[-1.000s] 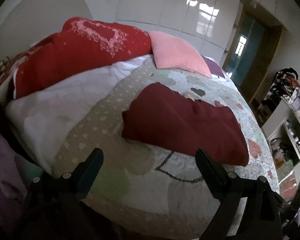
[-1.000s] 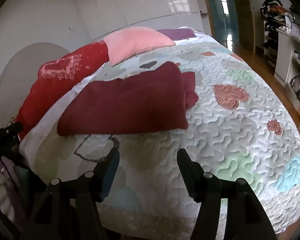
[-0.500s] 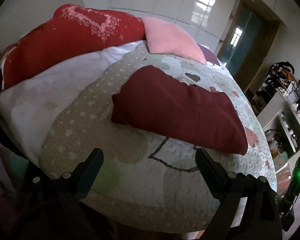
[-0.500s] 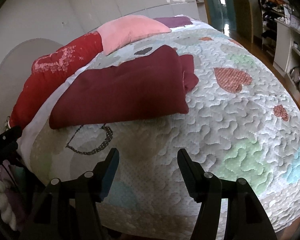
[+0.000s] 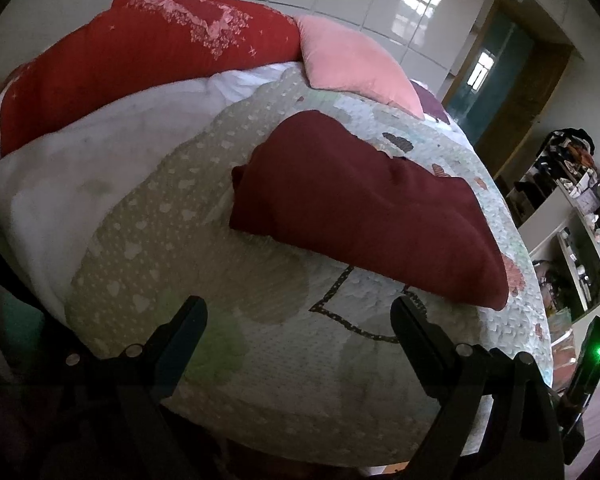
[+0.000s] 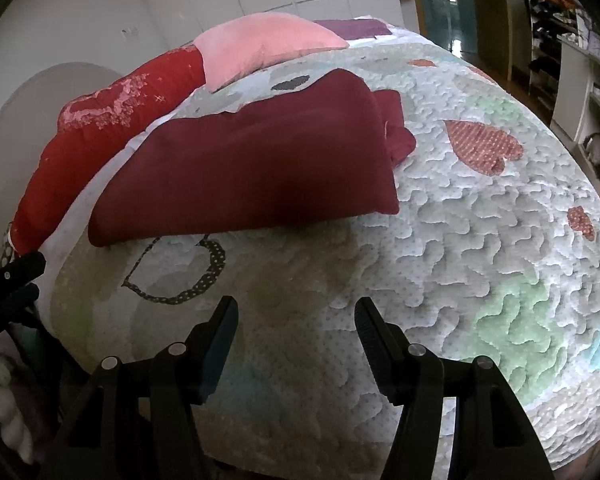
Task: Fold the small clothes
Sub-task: 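Reach both grippers back to the folded maroon garment and grasp its end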
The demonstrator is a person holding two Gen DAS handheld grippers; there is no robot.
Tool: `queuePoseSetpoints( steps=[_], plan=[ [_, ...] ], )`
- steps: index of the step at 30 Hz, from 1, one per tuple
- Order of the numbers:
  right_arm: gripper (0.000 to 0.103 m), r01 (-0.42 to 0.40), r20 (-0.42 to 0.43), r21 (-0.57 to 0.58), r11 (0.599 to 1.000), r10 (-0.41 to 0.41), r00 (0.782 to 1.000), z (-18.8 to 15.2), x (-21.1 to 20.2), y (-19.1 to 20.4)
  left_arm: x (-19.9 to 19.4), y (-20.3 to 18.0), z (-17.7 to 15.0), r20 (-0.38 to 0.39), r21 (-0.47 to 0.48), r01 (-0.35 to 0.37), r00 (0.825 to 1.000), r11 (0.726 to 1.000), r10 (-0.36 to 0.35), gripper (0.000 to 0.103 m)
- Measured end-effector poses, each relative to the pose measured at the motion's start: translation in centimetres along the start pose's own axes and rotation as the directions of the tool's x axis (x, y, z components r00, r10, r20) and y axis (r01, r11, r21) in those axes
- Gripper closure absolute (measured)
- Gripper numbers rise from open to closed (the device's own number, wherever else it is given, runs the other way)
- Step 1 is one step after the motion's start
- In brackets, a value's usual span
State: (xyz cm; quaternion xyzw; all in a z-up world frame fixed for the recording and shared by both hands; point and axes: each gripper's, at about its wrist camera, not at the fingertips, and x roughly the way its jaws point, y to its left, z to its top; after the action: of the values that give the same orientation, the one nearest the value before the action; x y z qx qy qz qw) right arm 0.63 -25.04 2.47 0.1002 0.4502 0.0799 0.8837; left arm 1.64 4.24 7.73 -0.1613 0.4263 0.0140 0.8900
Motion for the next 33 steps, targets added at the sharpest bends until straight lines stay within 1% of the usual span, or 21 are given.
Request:
queuePoseSetpoints(
  steps=[8,11,14,16,17,19,22,25,28,30,31,32,33],
  plan=[
    [0.038,0.003,-0.016,-0.006,1.0,-0.003,1.0,0.1,0.8,0.1,0.9,1.2,0.2,-0.018,-0.032,0.012,1.0,0.999,-0.013,0.011],
    [0.038,-0.005,-0.004,-0.008,1.0,0.005,1.0,0.3,0.6,0.3,0.7,3.2,0.9,0.005,-0.104,0.03,1.0,0.994,-0.03,0.011],
    [0.038,-0.041,0.024,-0.037,0.998,0.042,0.999,1.5,-0.3,1.2,0.8,6.0,2.0,0.025,-0.202,0.057,0.998,0.978,-0.053,0.011],
    [0.038,-0.055,0.033,-0.072,0.996,0.058,0.998,2.5,-0.5,2.1,1.4,7.3,2.7,0.017,-0.242,0.084,0.996,0.967,-0.082,0.017],
    [0.038,-0.071,0.03,-0.105,0.992,0.075,0.997,3.4,-0.5,3.0,2.1,7.9,3.4,0.009,-0.262,0.117,0.993,0.958,-0.119,0.023],
    [0.037,-0.105,0.013,-0.141,0.984,0.108,0.994,4.7,0.0,4.4,3.2,8.6,4.4,0.006,-0.278,0.147,0.988,0.949,-0.151,0.026],
    [0.037,-0.217,-0.049,-0.177,0.96,0.211,0.976,7.6,1.4,7.3,5.5,9.2,5.8,0.006,-0.297,0.169,0.985,0.94,-0.175,0.026],
    [0.035,-0.341,-0.118,-0.17,0.925,0.324,0.939,11.6,3.7,10.9,8.6,9.2,6.8,-0.018,-0.325,0.209,0.974,0.922,-0.227,0.026],
    [0.032,-0.389,-0.175,-0.173,0.905,0.36,0.916,14.2,6.4,14.3,11.4,9.1,6.9,-0.045,-0.362,0.246,0.959,0.899,-0.28,0.028],
    [0.032,-0.384,-0.228,-0.199,0.902,0.339,0.913,15.9,9.2,17.2,12.0,9.0,6.7,-0.039,-0.372,0.265,0.953,0.89,-0.3,0.049],
    [0.032,-0.385,-0.259,-0.205,0.9,0.33,0.908,16.4,10.5,18.2,12.1,8.9,6.6,-0.04,-0.378,0.274,0.95,0.885,-0.311,0.053],
    [0.032,-0.378,-0.298,-0.203,0.903,0.311,0.902,17.0,12.5,19.6,12.2,8.9,6.4,-0.037,-0.386,0.285,0.945,0.877,-0.324,0.061],
    [0.032,-0.367,-0.312,-0.2,0.908,0.296,0.903,17.2,13.6,20.4,12.3,8.8,6.2,-0.032,-0.396,0.301,0.939,0.868,-0.341,0.067]
  ],
)
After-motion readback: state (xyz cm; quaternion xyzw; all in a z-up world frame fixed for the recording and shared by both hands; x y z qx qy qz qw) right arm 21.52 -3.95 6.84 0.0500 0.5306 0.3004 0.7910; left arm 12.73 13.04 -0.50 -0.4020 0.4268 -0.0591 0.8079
